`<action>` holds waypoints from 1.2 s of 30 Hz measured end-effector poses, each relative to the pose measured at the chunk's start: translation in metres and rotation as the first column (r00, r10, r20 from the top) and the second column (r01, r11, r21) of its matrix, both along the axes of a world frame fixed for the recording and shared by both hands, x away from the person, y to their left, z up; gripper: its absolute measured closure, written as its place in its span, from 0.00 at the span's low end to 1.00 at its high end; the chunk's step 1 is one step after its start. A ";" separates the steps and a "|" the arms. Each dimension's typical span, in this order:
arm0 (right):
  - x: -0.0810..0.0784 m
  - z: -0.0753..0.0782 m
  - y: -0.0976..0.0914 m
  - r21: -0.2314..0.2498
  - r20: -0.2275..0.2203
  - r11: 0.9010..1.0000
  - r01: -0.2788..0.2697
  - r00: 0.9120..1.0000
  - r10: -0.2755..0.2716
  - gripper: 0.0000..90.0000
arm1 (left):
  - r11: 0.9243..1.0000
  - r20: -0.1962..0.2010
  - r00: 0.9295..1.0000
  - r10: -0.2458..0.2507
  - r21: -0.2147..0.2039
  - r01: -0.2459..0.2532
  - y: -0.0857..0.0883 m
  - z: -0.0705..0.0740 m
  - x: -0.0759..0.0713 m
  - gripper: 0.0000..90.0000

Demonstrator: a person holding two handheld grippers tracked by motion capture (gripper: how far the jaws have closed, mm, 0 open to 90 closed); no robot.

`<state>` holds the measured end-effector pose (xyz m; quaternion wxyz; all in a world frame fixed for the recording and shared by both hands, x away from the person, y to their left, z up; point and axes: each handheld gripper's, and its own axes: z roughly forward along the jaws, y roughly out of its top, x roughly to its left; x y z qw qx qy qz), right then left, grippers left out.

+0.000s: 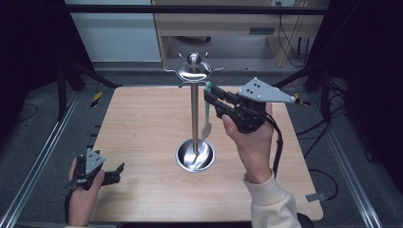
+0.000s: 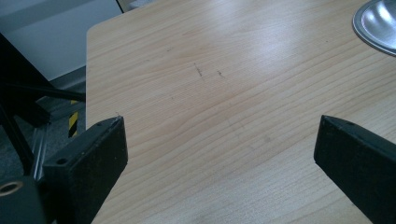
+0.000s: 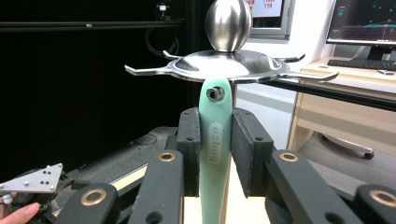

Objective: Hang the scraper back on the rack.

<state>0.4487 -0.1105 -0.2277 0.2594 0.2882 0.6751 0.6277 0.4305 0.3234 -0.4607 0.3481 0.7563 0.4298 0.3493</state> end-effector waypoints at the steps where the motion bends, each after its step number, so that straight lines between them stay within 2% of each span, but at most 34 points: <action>1: 0.000 0.000 0.000 0.000 0.000 1.000 0.000 1.000 0.000 0.82 | 1.000 0.001 1.000 0.001 0.000 -0.001 0.000 0.000 0.000 0.03; 6: 0.000 0.000 -0.001 0.000 -0.001 1.000 -0.003 1.000 0.003 0.81 | 1.000 -0.002 1.000 -0.001 0.000 0.001 0.000 0.000 0.000 0.03; 15: -0.005 -0.001 -0.007 -0.013 0.003 1.000 0.021 1.000 -0.021 0.72 | 1.000 0.001 1.000 0.003 -0.003 -0.003 0.001 0.000 0.000 0.03; 20: -0.013 0.003 -0.014 -0.042 0.012 0.994 0.098 0.995 -0.098 0.54 | 1.000 -0.004 1.000 -0.003 -0.006 0.003 0.001 0.001 0.000 0.03; 26: -0.014 0.003 -0.023 -0.048 0.037 0.979 0.198 0.980 -0.197 0.36 | 1.000 -0.002 1.000 -0.003 -0.009 0.003 0.001 0.001 0.000 0.03; 36: 0.002 -0.010 -0.040 -0.082 0.001 0.951 0.299 0.954 -0.300 0.12 | 1.000 -0.003 1.000 -0.004 -0.008 0.004 0.000 0.000 0.000 0.03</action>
